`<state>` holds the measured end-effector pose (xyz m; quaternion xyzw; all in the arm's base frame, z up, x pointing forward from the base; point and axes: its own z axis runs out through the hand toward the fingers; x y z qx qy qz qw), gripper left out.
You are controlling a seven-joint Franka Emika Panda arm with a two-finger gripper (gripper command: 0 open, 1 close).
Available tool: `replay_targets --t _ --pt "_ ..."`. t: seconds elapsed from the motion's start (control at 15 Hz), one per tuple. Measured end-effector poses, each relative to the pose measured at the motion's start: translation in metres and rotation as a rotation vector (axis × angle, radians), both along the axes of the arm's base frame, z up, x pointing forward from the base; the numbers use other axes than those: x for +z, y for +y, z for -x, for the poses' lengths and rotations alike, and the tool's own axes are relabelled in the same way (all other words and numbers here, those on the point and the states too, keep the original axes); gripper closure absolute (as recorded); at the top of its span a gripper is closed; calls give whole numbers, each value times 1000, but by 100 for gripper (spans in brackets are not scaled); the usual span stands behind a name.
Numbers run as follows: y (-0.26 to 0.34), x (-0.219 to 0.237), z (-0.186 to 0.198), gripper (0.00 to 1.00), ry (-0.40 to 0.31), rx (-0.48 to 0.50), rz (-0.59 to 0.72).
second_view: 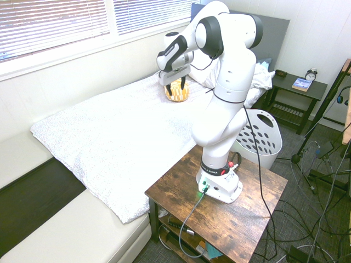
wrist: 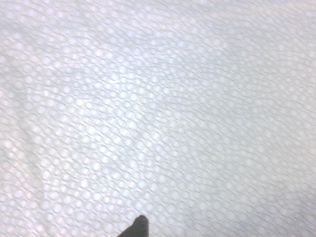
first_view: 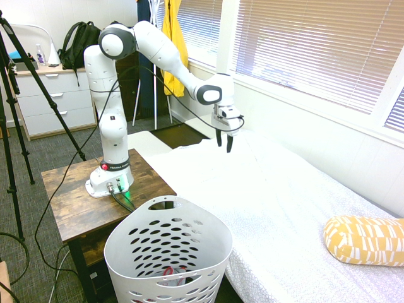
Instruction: Put my clothes in the laundry bag
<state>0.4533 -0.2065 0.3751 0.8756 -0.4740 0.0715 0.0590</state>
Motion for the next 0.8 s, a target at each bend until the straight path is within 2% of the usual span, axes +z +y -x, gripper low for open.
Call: replay_targets --t 0.27,0.47,0.67,0.8 --pt "107 -27 -56 0 -55 27 -4" --pt "177 -36 -68 0 -47 56 -116" --pt "201 -35 -67 0 -14 106 -166" --pt "206 -34 -67 0 -9 147 -112"
